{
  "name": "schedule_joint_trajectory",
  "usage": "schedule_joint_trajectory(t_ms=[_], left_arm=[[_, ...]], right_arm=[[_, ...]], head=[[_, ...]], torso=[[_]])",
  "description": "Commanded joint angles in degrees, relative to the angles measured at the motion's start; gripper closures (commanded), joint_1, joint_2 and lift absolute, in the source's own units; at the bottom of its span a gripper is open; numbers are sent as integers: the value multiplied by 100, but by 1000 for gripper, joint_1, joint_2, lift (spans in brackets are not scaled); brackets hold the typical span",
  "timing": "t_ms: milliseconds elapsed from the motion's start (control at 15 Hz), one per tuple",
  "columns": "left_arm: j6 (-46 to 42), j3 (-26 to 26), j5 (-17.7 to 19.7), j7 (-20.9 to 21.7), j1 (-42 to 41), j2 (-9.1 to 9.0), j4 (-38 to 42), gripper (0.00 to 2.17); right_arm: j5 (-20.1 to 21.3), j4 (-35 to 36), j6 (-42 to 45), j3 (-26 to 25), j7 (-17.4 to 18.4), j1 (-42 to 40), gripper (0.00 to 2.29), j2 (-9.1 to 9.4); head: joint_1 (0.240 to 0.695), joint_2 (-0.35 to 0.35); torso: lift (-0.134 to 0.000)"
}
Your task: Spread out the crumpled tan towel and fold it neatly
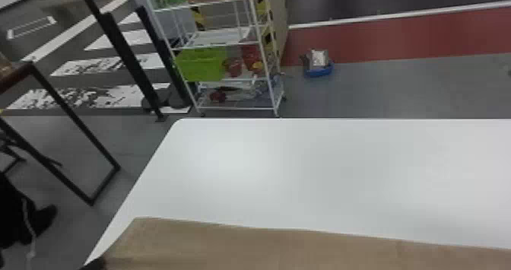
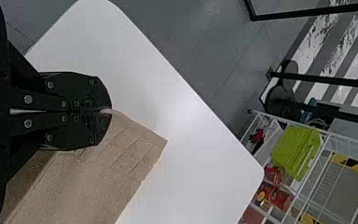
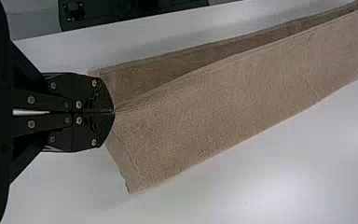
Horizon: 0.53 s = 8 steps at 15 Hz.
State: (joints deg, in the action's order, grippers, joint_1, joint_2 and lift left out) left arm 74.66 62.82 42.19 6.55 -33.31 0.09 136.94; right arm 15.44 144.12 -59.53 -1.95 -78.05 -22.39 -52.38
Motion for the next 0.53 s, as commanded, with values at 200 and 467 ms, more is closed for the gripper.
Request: schedule_joint_trajectory(t_ms=[200, 467], left_arm=[[0, 20, 0, 66, 0, -24, -71, 1416], [-17, 90, 0, 110, 0, -24, -133, 1416]], right_arm=[[38, 2, 68, -34, -28, -222, 1187, -18], [64, 11, 68, -34, -28, -284, 1187, -35]], head=[[695, 350], [695, 350]], torso=[[-122], [-122]])
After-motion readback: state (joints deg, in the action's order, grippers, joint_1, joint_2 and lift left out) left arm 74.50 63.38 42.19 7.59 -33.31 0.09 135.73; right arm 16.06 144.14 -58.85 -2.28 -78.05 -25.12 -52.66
